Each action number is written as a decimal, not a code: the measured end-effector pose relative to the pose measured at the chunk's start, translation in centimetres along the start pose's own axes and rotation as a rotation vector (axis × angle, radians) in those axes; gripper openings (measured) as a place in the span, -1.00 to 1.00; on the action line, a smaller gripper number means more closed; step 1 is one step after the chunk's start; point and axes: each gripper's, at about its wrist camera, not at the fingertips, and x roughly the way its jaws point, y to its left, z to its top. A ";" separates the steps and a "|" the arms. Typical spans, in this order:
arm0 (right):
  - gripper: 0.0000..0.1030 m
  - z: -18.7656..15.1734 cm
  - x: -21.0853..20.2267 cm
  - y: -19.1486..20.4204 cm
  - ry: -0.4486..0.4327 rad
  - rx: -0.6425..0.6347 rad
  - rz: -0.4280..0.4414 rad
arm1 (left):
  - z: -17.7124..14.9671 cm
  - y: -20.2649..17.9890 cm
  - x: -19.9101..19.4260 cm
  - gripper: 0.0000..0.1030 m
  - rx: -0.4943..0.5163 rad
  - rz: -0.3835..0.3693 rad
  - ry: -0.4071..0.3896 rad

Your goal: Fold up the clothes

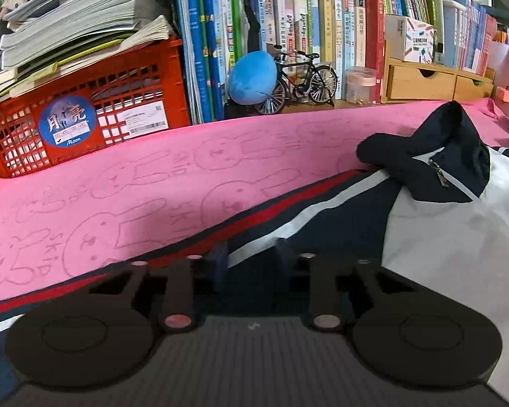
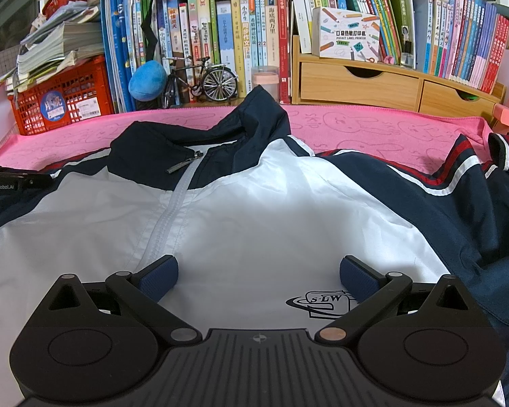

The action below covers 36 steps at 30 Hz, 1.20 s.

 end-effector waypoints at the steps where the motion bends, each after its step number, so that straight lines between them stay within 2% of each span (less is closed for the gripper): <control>1: 1.00 0.0 0.0 0.0 0.000 0.000 0.000 | 0.2 -0.1 0.1 -0.44 -0.003 0.009 0.005; 2: 1.00 0.0 0.0 0.0 0.000 0.000 0.000 | 0.3 -0.1 0.1 -0.22 -0.006 0.021 0.010; 3: 1.00 0.0 0.0 0.0 0.000 0.000 0.000 | 0.5 -0.1 0.4 0.29 -0.005 0.052 0.016; 5: 1.00 0.0 0.0 0.0 -0.001 0.002 0.001 | 0.9 0.1 1.2 0.95 0.010 0.143 0.030; 6: 1.00 0.0 -0.1 -0.1 -0.003 0.003 0.002 | 1.0 0.3 1.5 1.00 0.024 0.153 0.030; 9: 0.97 0.1 -0.6 -0.4 -0.032 -0.035 -0.003 | 1.0 1.8 2.2 1.00 0.018 0.080 0.031; 12: 0.97 0.8 -1.3 -1.4 -0.111 -0.114 -0.099 | 1.1 3.6 2.8 1.00 -0.071 -0.003 0.068; 15: 0.98 2.1 -0.5 -3.1 -0.140 -0.163 -0.146 | 1.0 3.6 2.9 1.00 -0.062 -0.019 0.066; 17: 0.98 3.3 0.6 -4.3 -0.127 -0.140 -0.097 | 1.1 3.6 2.8 1.00 -0.049 -0.043 0.076; 21: 0.98 5.5 2.7 -5.4 -0.107 -0.098 0.018 | 0.6 3.2 2.1 1.00 0.048 -0.225 0.053; 22: 0.98 5.9 3.3 -5.3 -0.105 -0.105 0.030 | 0.6 2.8 2.1 1.00 0.086 -0.237 0.051; 24: 0.98 6.5 4.5 -4.9 -0.090 -0.132 0.042 | 0.7 2.3 2.6 1.00 0.137 -0.235 0.049; 29: 0.99 6.6 7.3 -4.2 -0.019 -0.186 0.056 | 2.2 2.5 4.9 1.00 0.119 -0.260 0.072; 34: 0.99 6.5 8.2 -5.1 -0.007 -0.120 0.115 | 2.1 1.8 4.9 1.00 0.093 -0.225 0.076; 35: 0.88 6.5 8.2 -5.3 -0.008 -0.113 0.123 | 1.9 1.8 4.8 0.96 0.083 -0.216 0.066; 36: 0.69 6.5 8.1 -5.2 -0.012 -0.113 0.130 | 1.7 1.7 4.5 0.85 0.073 -0.206 0.056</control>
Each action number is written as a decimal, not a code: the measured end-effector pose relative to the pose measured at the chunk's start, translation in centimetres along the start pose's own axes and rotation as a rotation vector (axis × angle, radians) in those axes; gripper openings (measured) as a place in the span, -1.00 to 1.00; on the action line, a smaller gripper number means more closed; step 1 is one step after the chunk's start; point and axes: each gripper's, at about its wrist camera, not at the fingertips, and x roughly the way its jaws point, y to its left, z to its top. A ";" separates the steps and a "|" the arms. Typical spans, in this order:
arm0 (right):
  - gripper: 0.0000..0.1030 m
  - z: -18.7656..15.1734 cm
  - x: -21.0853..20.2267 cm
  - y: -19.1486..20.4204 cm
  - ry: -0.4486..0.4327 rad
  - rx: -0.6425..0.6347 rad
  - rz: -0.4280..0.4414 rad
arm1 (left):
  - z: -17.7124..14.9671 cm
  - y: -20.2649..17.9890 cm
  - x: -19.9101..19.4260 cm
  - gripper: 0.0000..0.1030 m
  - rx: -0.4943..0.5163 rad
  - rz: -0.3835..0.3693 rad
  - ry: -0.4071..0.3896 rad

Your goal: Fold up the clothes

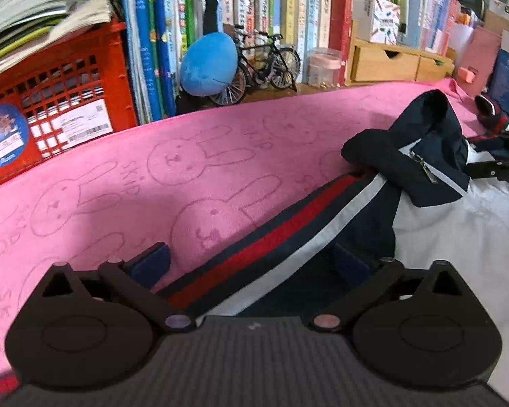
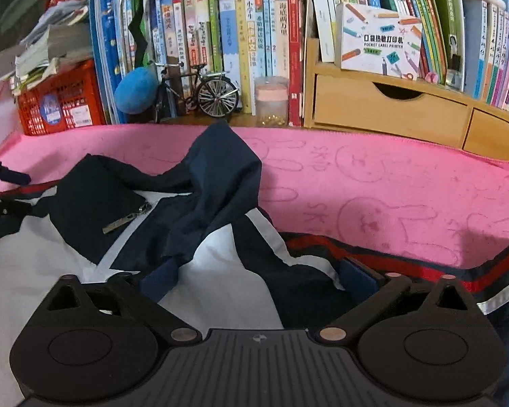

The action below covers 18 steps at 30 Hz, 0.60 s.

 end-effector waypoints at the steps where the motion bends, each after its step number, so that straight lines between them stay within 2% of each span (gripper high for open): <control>1: 0.55 -0.1 -0.2 0.3 -0.010 -0.003 0.001 | -0.3 -0.3 -0.3 0.77 -0.009 0.011 -0.013; 3: -0.17 -0.2 -0.7 0.8 -0.031 0.004 -0.009 | -0.6 -1.2 -1.0 0.29 -0.024 0.045 -0.031; 4: -0.28 -0.2 -0.9 1.2 -0.040 0.007 -0.012 | -0.8 -1.9 -1.3 0.13 -0.030 0.073 -0.037; 6: -0.58 -0.3 -1.2 1.8 -0.049 0.008 -0.013 | -0.9 -3.2 -1.7 -0.45 -0.006 0.134 -0.045; 7: -0.62 -0.4 -1.3 2.1 -0.052 0.009 -0.017 | -1.0 -3.8 -1.7 -0.60 0.017 0.167 -0.051; 9: -0.70 -0.3 -1.3 2.5 -0.056 0.005 -0.030 | -1.1 -4.7 -1.5 -0.74 0.063 0.215 -0.066; 11: -0.73 -0.1 -1.2 2.8 -0.063 -0.003 -0.049 | -0.9 -5.1 -1.2 -0.79 0.099 0.251 -0.084; 15: -0.76 0.8 -0.1 2.9 -0.073 -0.011 -0.088 | 0.8 -4.3 0.8 -0.86 0.094 0.293 -0.093; 17: -0.76 1.5 0.8 2.8 -0.073 -0.012 -0.108 | 2.2 -3.6 2.4 -0.99 0.097 0.371 -0.091; 18: -0.76 2.0 1.5 2.7 -0.069 -0.011 -0.119 | 2.9 -3.1 3.3 -0.99 0.092 0.416 -0.080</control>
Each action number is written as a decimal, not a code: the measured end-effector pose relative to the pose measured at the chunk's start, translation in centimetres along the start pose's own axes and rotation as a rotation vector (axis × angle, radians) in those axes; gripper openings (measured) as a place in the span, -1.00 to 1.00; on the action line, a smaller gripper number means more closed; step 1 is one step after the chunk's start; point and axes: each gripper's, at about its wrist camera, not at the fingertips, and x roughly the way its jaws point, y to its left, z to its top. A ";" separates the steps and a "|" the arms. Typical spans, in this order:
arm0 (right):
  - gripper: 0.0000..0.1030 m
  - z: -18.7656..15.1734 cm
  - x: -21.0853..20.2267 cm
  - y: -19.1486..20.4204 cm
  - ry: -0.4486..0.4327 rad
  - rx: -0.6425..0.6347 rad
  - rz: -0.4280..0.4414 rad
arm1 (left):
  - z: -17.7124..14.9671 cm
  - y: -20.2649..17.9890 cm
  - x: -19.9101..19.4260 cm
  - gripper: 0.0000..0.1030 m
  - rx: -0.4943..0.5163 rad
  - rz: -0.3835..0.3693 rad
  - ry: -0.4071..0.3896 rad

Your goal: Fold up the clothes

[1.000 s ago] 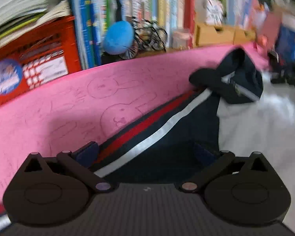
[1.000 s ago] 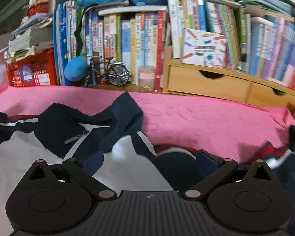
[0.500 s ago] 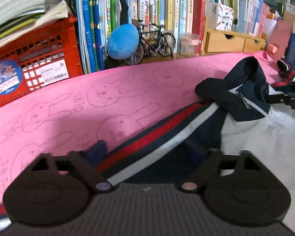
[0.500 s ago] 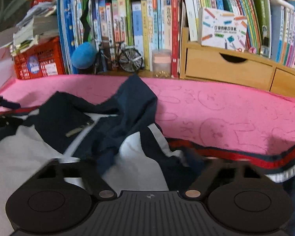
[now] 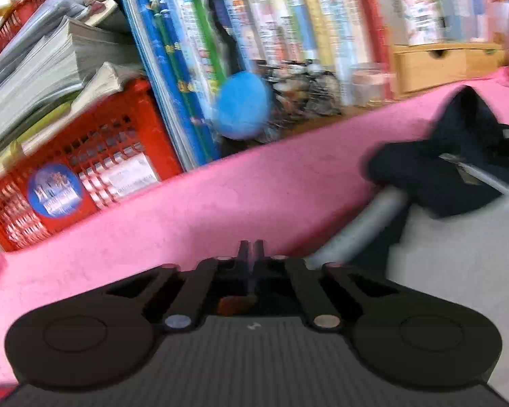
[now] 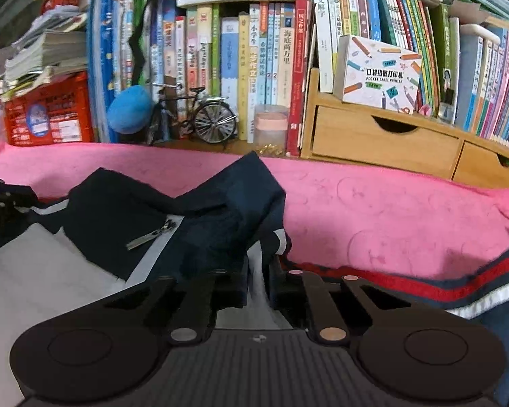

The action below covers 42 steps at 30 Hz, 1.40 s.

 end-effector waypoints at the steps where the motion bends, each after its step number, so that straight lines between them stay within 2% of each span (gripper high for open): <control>1: -0.75 0.4 0.7 -0.1 0.004 0.001 -0.011 | 0.6 0.5 1.4 -0.99 -0.017 0.031 0.039; 3: -0.73 1.4 2.3 -0.3 0.010 0.017 -0.021 | 1.5 1.8 3.0 -0.99 -0.090 0.053 0.067; 5: -0.70 2.2 3.8 -0.8 0.019 0.042 -0.028 | 2.0 3.2 3.0 -0.97 -0.156 0.014 0.041; 7: -0.67 2.6 4.3 -1.2 0.019 0.076 -0.015 | 1.9 3.9 1.7 -0.84 -0.172 -0.018 0.060; 8: -0.65 2.4 4.1 -1.6 0.015 0.097 0.006 | 1.5 4.2 0.9 -0.62 -0.157 -0.059 0.074; 9: -0.53 2.1 3.6 -2.0 0.011 0.118 0.032 | 1.0 4.5 0.0 -0.32 -0.128 -0.098 0.080; 10: -0.42 1.7 3.1 -2.5 0.009 0.136 0.062 | 0.3 4.8 -0.7 -0.18 -0.092 -0.117 0.082; 12: 0.08 0.8 1.9 -3.6 -0.003 0.154 0.101 | -1.0 5.5 -1.9 0.35 -0.029 -0.134 0.082; 14: 0.22 -0.1 0.3 -4.8 -0.020 0.165 0.102 | -1.8 6.6 -2.1 0.53 -0.031 -0.177 0.119; 16: 0.33 -0.6 -1.2 -5.9 -0.027 0.166 0.092 | -2.2 8.1 -1.8 0.53 -0.110 -0.279 0.152; 17: 0.45 -0.8 -2.0 -6.4 -0.030 0.167 0.084 | -2.3 8.5 -1.6 0.59 -0.144 -0.343 0.169; 18: 0.53 -1.1 -2.6 -7.0 -0.034 0.170 0.075 | -2.4 8.7 -1.4 0.84 -0.167 -0.399 0.180; 20: 0.57 -1.7 -3.7 -8.1 -0.033 0.175 0.065 | -2.6 8.1 -1.4 1.00 -0.130 -0.440 0.170; 22: 0.63 -2.3 -4.3 -8.8 -0.024 0.175 0.047 | -2.6 6.7 -1.7 1.00 -0.062 -0.431 0.145; 25: 0.64 -2.9 -4.6 -9.4 -0.010 0.174 0.019 | -2.8 5.8 -1.9 0.92 -0.086 -0.413 0.108; 26: 0.64 -3.1 -4.5 -9.5 -0.004 0.179 0.015 | -2.9 5.6 -2.1 0.77 -0.100 -0.393 0.090; 27: 0.64 -3.2 -4.3 -9.5 0.001 0.185 0.013 | -3.0 5.3 -2.5 0.42 -0.119 -0.368 0.073; 28: 0.64 -3.4 -4.1 -9.5 0.006 0.191 0.011 | -2.9 5.2 -2.8 0.21 -0.135 -0.343 0.062; 29: 0.64 -3.5 -3.9 -9.4 0.012 0.196 0.009 | -2.8 5.0 -3.2 -0.19 -0.143 -0.321 0.059; 30: 0.64 -3.6 -3.8 -9.2 0.016 0.196 0.009 | -2.8 4.6 -3.6 -0.47 -0.143 -0.297 0.055; 31: 0.64 -3.6 -3.7 -9.0 0.019 0.194 0.010 | -2.7 4.0 -4.0 -0.57 -0.123 -0.272 0.046; 32: 0.64 -3.7 -3.6 -8.8 0.020 0.189 0.010 | -2.7 3.3 -4.5 -0.77 -0.100 -0.248 0.036; 36: 0.64 -3.5 -3.9 -8.3 0.017 0.151 0.001 | -2.0 0.8 -4.7 -0.84 0.033 -0.102 -0.018; 42: 0.65 -2.7 -4.7 -9.0 -0.003 0.128 -0.022 | 0.8 1.5 0.2 -0.84 -0.012 0.031 0.020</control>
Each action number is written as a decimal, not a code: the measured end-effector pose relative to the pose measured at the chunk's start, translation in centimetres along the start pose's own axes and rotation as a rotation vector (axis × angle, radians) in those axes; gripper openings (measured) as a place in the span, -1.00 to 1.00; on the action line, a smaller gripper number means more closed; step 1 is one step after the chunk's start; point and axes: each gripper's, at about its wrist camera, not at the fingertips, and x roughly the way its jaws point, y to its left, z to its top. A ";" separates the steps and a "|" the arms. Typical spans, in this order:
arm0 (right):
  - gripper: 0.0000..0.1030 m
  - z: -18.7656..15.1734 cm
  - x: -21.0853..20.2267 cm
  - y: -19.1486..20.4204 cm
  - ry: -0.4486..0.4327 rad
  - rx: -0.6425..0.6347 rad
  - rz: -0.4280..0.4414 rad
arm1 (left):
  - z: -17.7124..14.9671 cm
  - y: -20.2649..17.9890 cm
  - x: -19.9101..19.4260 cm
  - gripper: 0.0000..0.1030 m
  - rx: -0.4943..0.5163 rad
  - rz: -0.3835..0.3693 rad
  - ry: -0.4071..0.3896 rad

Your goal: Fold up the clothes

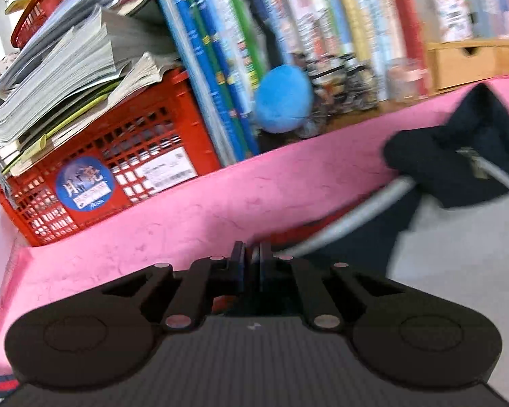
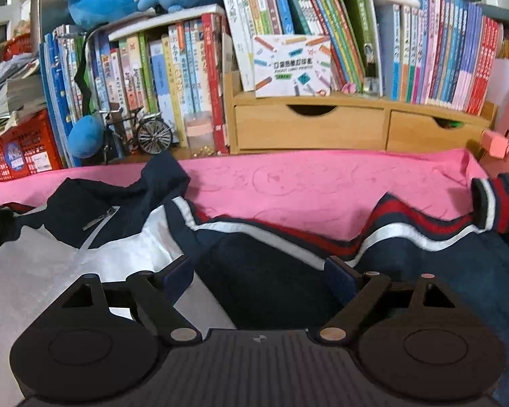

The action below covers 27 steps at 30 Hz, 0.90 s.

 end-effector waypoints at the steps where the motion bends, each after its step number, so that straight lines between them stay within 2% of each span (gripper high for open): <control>1: 0.65 0.0 0.1 -0.2 0.002 -0.001 -0.009 | -0.1 -0.4 0.6 -0.85 0.016 0.029 0.001; 3: 0.64 0.0 0.7 -0.4 0.016 -0.003 -0.025 | 0.0 -0.8 1.2 -0.85 0.039 0.064 0.009; 6: 0.65 0.0 2.3 -0.1 0.035 -0.037 -0.056 | -0.2 -0.9 1.3 -0.84 0.060 0.070 0.023; 9: 0.64 0.3 4.6 -0.2 0.052 -0.069 -0.149 | -0.2 -0.9 1.4 -0.84 0.068 0.076 0.026; 10: 0.56 0.6 5.0 -0.5 0.048 -0.067 -0.186 | -0.1 -0.9 1.5 -0.84 0.070 0.079 0.028; 12: -0.01 1.2 5.9 -1.3 0.033 -0.100 -0.330 | 0.0 -0.9 1.5 -0.84 0.070 0.084 0.033; 13: -0.11 1.4 6.7 -1.9 0.035 -0.144 -0.445 | 0.0 -1.0 1.5 -0.84 0.068 0.087 0.036; 14: -0.12 1.9 7.6 -3.1 0.056 -0.141 -0.533 | 0.1 -1.0 1.5 -0.84 0.067 0.090 0.039; 16: -0.10 2.9 8.1 -6.2 0.094 -0.035 -0.603 | 0.2 -0.8 1.5 -0.83 0.065 0.093 0.039; 18: -0.13 3.6 6.9 -8.3 0.104 0.087 -0.567 | 0.3 -0.2 1.1 -0.74 0.050 0.100 0.022; 20: -0.08 3.4 4.2 -7.2 0.029 0.115 -0.419 | 0.8 1.3 -0.1 -0.74 -0.010 0.105 -0.019; 22: 0.00 3.0 2.4 -4.3 -0.024 0.027 -0.278 | 1.6 3.5 -2.0 -0.73 -0.111 0.098 -0.059; 24: 0.02 2.6 1.7 -0.9 -0.030 -0.064 -0.134 | 1.7 4.8 -4.8 -0.72 -0.168 0.033 -0.098; 27: 0.01 2.0 2.5 4.4 0.024 -0.116 0.098 | 0.0 3.6 -8.6 -0.53 -0.073 -0.044 -0.135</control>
